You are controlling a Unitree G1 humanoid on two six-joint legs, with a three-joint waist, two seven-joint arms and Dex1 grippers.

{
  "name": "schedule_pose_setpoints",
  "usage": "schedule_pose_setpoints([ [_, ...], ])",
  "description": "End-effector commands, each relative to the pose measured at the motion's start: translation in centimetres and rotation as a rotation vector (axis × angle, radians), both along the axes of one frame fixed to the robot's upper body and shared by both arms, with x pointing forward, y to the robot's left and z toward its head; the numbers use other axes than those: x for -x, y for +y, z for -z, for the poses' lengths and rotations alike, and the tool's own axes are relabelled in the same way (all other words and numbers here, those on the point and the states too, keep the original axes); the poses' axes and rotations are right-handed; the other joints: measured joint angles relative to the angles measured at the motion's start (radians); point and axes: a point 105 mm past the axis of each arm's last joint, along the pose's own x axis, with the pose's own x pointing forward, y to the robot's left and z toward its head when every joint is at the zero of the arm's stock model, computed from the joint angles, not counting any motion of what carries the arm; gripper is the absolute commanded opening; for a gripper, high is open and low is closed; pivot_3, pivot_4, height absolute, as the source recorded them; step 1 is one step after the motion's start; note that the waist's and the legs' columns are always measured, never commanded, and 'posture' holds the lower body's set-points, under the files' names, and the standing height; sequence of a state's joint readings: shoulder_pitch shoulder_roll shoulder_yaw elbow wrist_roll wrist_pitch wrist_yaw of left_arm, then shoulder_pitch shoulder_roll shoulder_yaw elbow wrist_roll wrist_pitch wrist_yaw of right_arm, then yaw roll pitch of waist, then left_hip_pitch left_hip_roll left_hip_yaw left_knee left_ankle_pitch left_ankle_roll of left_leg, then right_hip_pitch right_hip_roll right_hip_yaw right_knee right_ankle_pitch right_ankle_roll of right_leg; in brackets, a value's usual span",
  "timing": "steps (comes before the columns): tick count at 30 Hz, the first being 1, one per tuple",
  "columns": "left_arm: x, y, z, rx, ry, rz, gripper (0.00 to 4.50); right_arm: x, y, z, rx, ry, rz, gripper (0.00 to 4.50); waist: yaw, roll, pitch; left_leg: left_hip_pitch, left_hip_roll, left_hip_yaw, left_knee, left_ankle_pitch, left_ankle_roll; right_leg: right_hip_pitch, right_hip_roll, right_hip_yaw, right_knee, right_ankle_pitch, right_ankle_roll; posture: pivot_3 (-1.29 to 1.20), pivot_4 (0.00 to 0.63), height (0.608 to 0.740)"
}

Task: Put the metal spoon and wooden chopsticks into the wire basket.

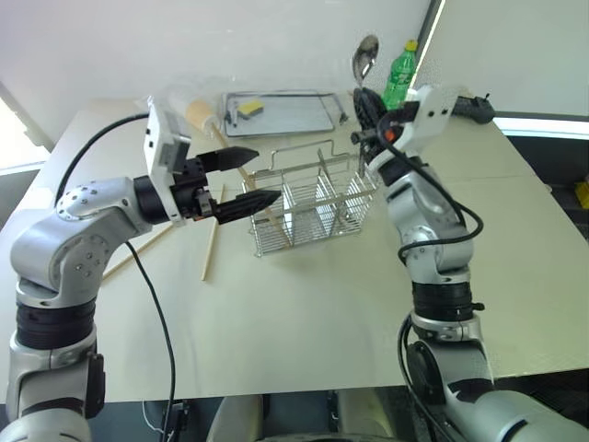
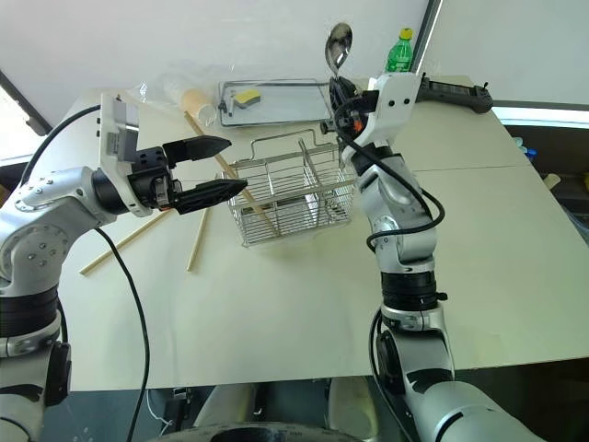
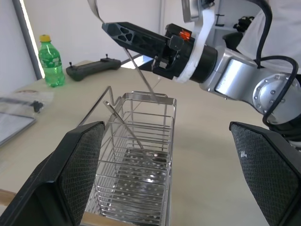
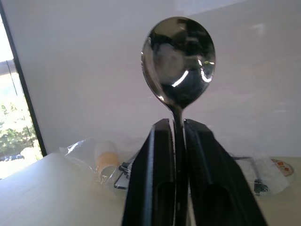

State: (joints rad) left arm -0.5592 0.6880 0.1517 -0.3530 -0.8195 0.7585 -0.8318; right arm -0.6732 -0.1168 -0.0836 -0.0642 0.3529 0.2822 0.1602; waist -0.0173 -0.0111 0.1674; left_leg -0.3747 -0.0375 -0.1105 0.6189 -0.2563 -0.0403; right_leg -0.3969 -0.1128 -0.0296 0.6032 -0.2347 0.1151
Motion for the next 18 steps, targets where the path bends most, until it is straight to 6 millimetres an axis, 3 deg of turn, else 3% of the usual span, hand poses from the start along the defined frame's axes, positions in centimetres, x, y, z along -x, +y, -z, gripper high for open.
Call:
schedule_pose_setpoints([
  [1, 0.3, 0.1, -1.4, 0.01, -0.06, 0.005, 4.5, 0.7, -0.4, -1.1, -0.018, -0.05, 0.019, 2.62, 0.0, 0.0, 0.0, 0.0, 0.0, 0.0, 0.0, 0.0, 0.0, 0.0, 0.0, 0.0, 0.0, 0.0, 0.0, 0.0, 0.15, 0.709],
  [4, 0.2, 0.0, -1.4, 0.009, -0.061, 0.01, 4.5, 1.1, -1.4, -1.0, -0.008, -0.051, 0.048, 4.24, 0.002, 0.0, 0.0, 0.0, 0.0, 0.0, 0.0, 0.0, 0.0, 0.0, 0.0, 0.0, 0.0, 0.0, 0.0, 0.0, 0.15, 0.709],
  [5, 0.1, 0.0, -1.4, 0.008, -0.061, 0.012, 4.5, 1.2, -2.2, -1.0, -0.004, -0.05, 0.067, 4.44, 0.002, 0.0, 0.0, 0.0, 0.0, 0.0, 0.0, 0.0, 0.0, 0.0, 0.0, 0.0, 0.0, 0.0, 0.0, 0.0, 0.15, 0.709],
  [14, -0.4, -0.2, -1.5, 0.007, -0.067, 0.024, 4.5, 2.2, -6.8, -2.7, 0.041, -0.074, 0.162, 4.44, 0.0, 0.0, 0.0, 0.0, 0.0, 0.0, -0.001, 0.0, 0.0, 0.0, 0.0, 0.0, 0.0, 0.0, 0.0, 0.0, 0.15, 0.709],
  [18, -0.4, 0.1, -2.0, -0.002, -0.082, 0.013, 4.5, 5.8, -7.6, -5.9, 0.272, -0.125, -0.051, 4.44, 0.006, 0.002, 0.001, 0.0, 0.0, 0.001, -0.001, 0.0, 0.0, 0.0, 0.0, 0.0, -0.001, 0.0, 0.0, 0.0, 0.15, 0.709],
])
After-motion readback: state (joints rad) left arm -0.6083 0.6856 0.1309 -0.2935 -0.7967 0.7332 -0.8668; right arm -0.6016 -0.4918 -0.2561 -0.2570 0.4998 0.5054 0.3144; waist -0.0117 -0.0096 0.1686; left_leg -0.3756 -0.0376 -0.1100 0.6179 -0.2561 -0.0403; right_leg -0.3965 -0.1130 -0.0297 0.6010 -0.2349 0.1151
